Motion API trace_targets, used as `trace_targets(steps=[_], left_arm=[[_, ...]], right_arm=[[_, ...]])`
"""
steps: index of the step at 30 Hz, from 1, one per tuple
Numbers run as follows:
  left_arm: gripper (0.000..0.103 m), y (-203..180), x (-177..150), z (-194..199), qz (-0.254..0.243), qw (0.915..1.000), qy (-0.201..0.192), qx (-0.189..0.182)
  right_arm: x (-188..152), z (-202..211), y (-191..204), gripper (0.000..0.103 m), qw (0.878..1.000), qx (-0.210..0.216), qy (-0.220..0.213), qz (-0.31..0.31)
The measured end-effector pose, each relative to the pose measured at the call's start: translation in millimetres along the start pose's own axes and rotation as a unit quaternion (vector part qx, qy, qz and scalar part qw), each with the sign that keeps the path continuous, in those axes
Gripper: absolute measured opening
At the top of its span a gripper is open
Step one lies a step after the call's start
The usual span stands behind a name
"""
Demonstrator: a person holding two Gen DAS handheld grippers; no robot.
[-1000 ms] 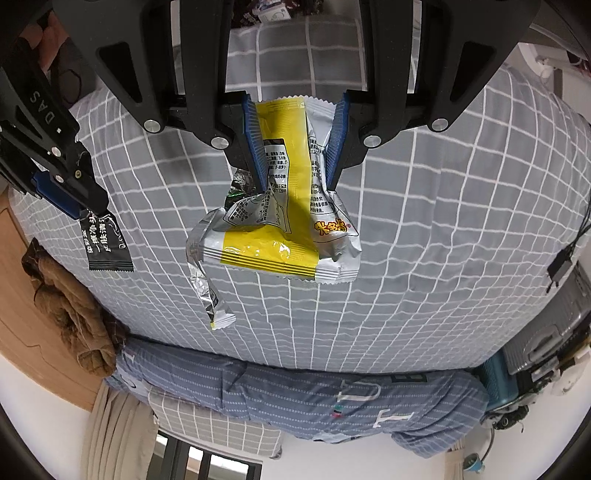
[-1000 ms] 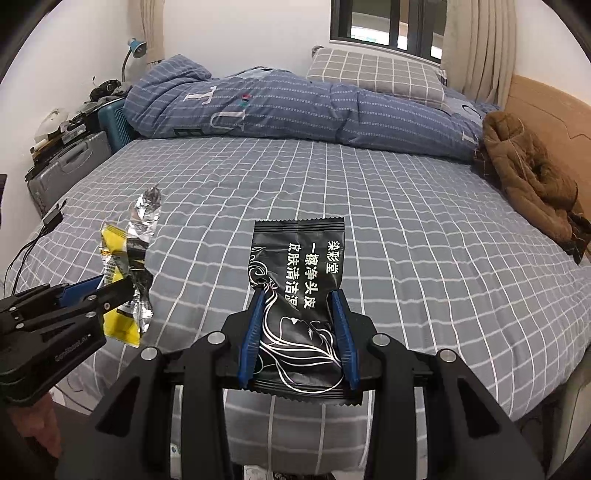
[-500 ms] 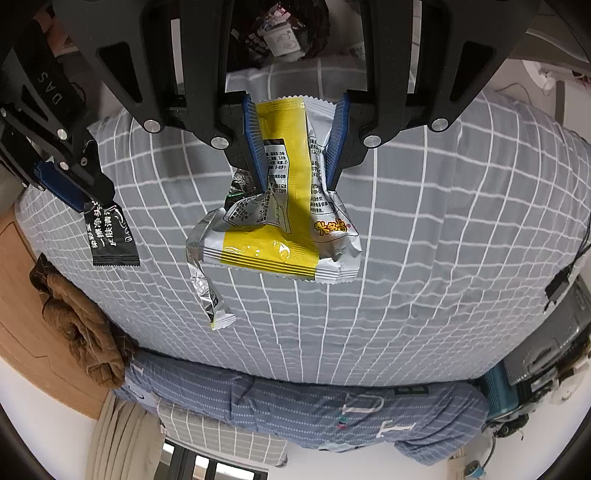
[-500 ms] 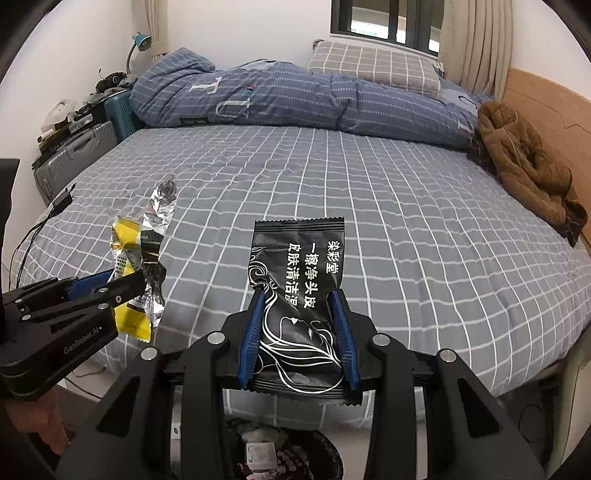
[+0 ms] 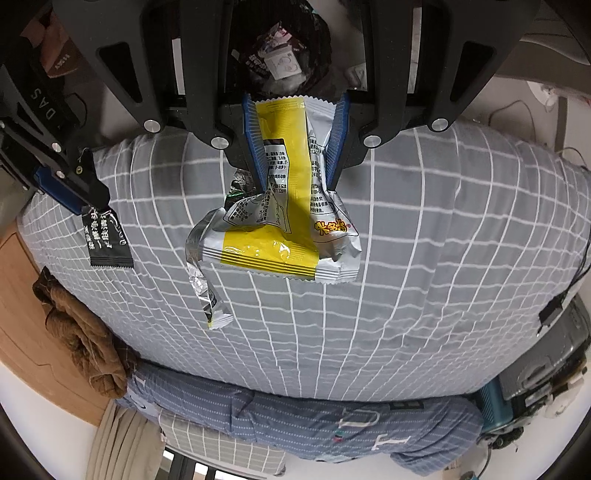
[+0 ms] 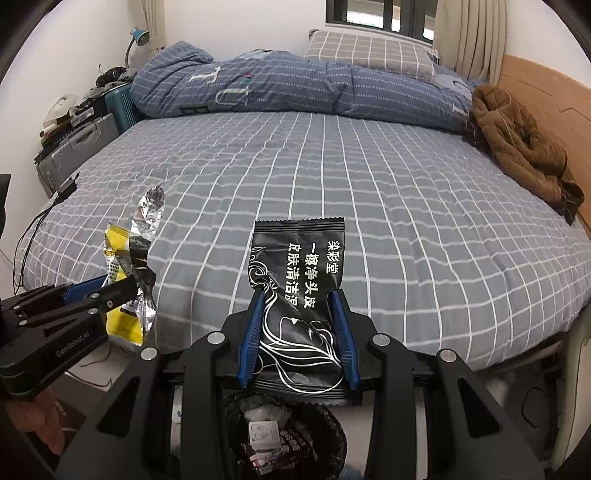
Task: Collect trash
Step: 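Carry the sachet and wrapper down toward the black bin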
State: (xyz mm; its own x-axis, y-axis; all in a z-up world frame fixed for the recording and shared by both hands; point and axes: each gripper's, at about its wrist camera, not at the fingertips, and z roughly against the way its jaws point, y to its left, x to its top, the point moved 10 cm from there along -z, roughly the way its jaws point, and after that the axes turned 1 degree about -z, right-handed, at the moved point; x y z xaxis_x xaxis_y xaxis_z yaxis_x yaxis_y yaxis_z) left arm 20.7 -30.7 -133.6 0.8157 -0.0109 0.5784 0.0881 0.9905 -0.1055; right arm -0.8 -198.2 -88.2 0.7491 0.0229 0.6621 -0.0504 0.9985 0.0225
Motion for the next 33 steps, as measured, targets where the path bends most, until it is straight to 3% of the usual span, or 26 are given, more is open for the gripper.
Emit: trace_targets(steps=[24, 33], left_arm=[[0.031, -1.6, -118.0, 14.6, 0.001, 0.9984, 0.057, 0.002], [0.031, 21.0, -164.3, -18.5, 0.014, 0.9946, 0.103, 0.008]], right_arm=[[-139.2, 4.7, 5.1, 0.035, 0.995, 0.011, 0.104, 0.002], [-200.1, -36.9, 14.4, 0.036, 0.982, 0.024, 0.185, 0.024]])
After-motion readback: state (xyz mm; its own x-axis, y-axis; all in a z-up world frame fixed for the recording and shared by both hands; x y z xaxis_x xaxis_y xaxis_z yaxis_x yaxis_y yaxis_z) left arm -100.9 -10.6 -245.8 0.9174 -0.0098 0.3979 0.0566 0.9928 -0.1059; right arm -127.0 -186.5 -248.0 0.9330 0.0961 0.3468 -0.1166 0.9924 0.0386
